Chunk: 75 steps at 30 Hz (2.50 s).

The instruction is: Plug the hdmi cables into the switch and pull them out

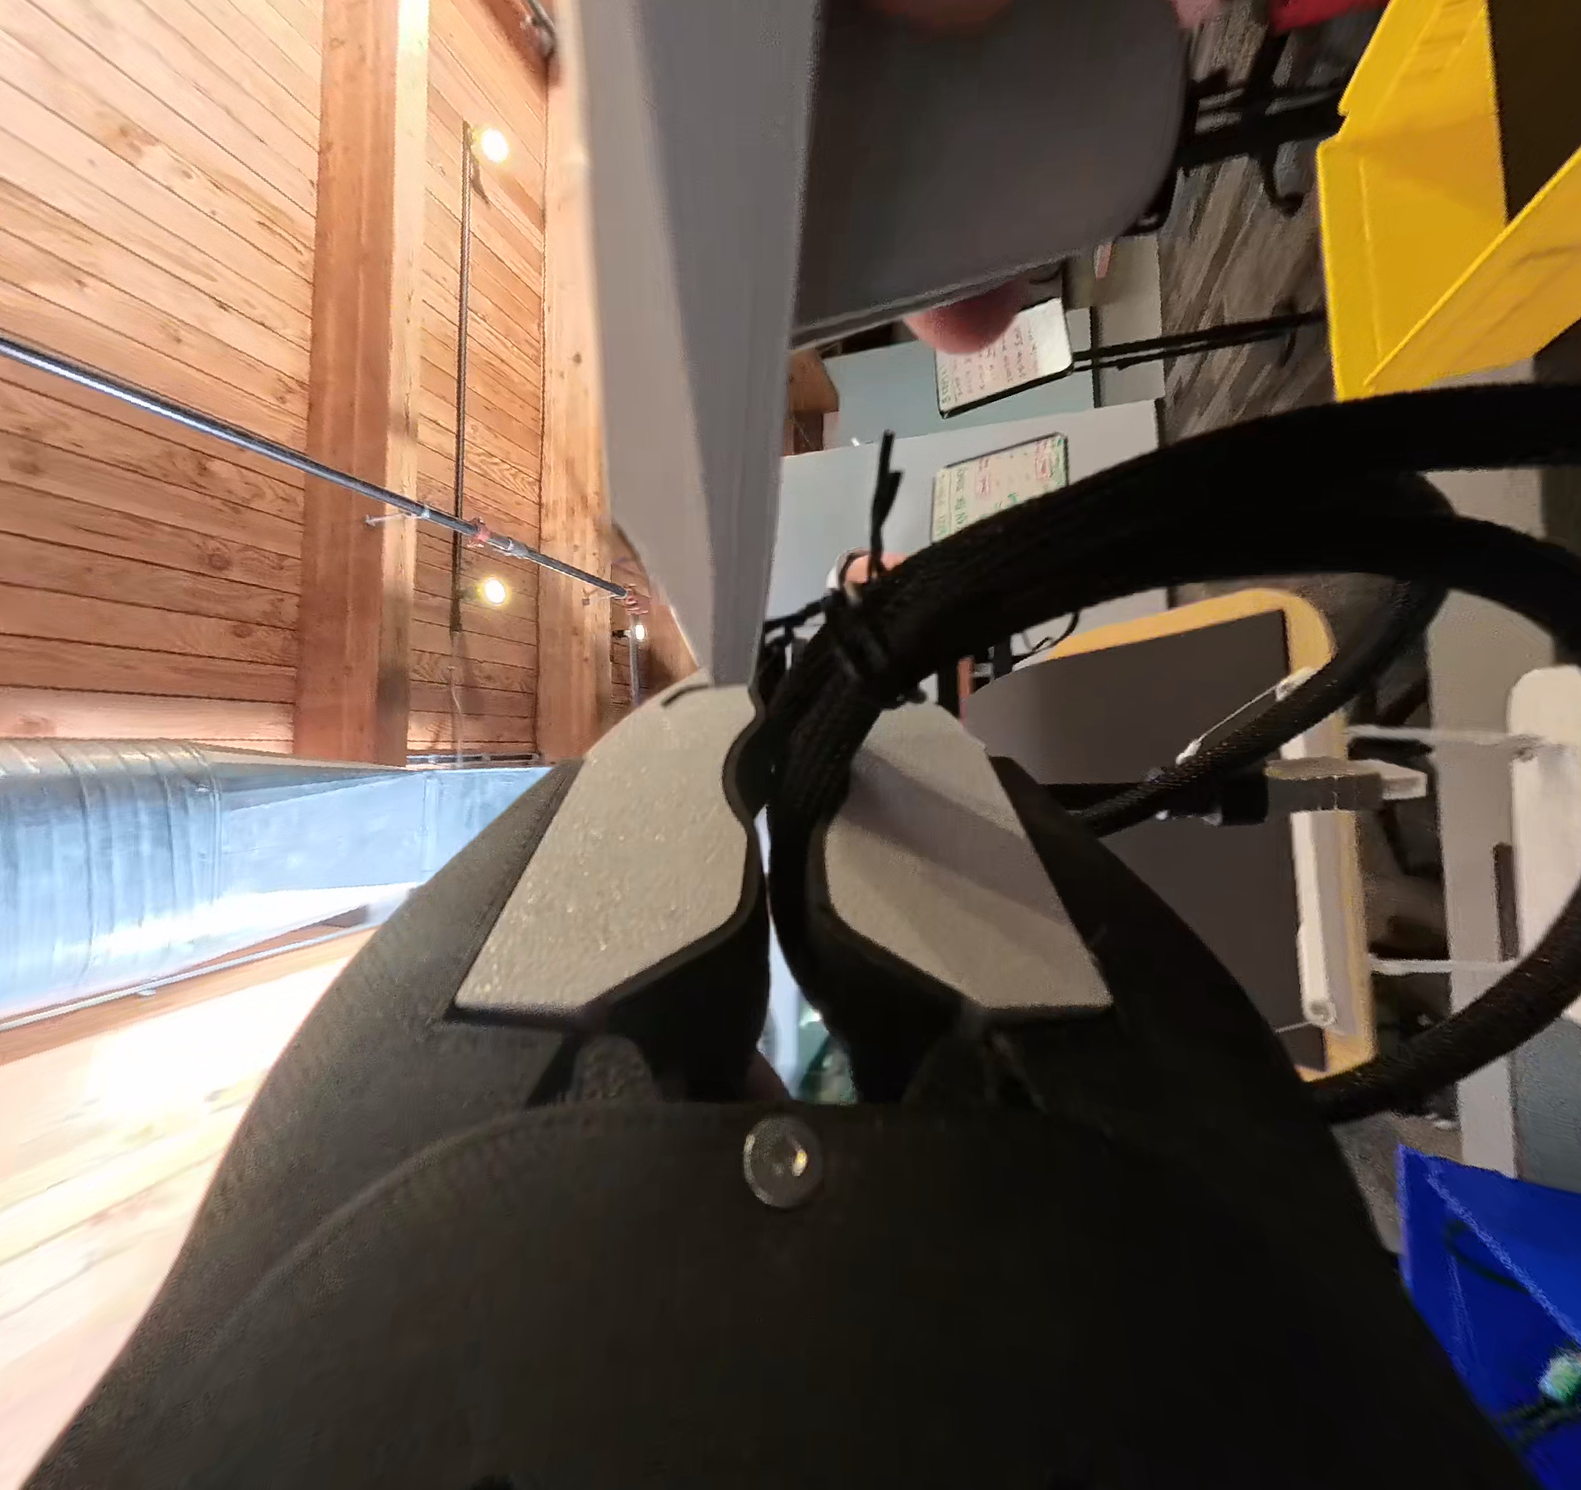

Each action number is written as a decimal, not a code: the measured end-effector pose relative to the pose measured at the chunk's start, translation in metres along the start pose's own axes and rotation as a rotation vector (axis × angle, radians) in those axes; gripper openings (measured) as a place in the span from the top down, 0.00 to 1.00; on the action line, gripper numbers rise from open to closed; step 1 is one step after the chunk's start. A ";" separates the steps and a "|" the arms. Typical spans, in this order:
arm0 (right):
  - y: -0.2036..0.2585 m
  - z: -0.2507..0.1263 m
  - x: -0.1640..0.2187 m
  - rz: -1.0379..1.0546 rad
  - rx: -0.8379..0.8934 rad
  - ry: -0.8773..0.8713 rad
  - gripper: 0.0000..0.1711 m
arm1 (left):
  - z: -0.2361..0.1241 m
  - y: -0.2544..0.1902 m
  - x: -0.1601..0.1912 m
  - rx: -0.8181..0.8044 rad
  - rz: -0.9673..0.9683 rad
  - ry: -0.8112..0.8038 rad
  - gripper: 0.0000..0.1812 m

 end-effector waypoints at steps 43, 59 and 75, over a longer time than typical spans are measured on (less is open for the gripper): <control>-0.016 0.018 0.005 0.309 0.228 -0.080 0.89 | 0.026 0.014 0.008 -0.304 -0.147 0.173 0.99; -0.007 0.007 -0.003 0.007 0.303 -0.208 1.00 | 0.018 0.026 0.008 -0.068 -0.458 -0.022 0.99; 0.006 -0.041 -0.010 -0.113 -0.110 -0.159 0.78 | 0.005 0.017 0.006 0.578 -0.600 -0.348 0.99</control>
Point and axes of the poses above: each gripper's, where its closed fingertips meet, z out along the fingers, x out of its underside, y = z × x across the jaws, the point moved 10 cm from there along -z, back along the fingers, and after that the axes turned 11 degrees about -z, right-handed, at the moved point
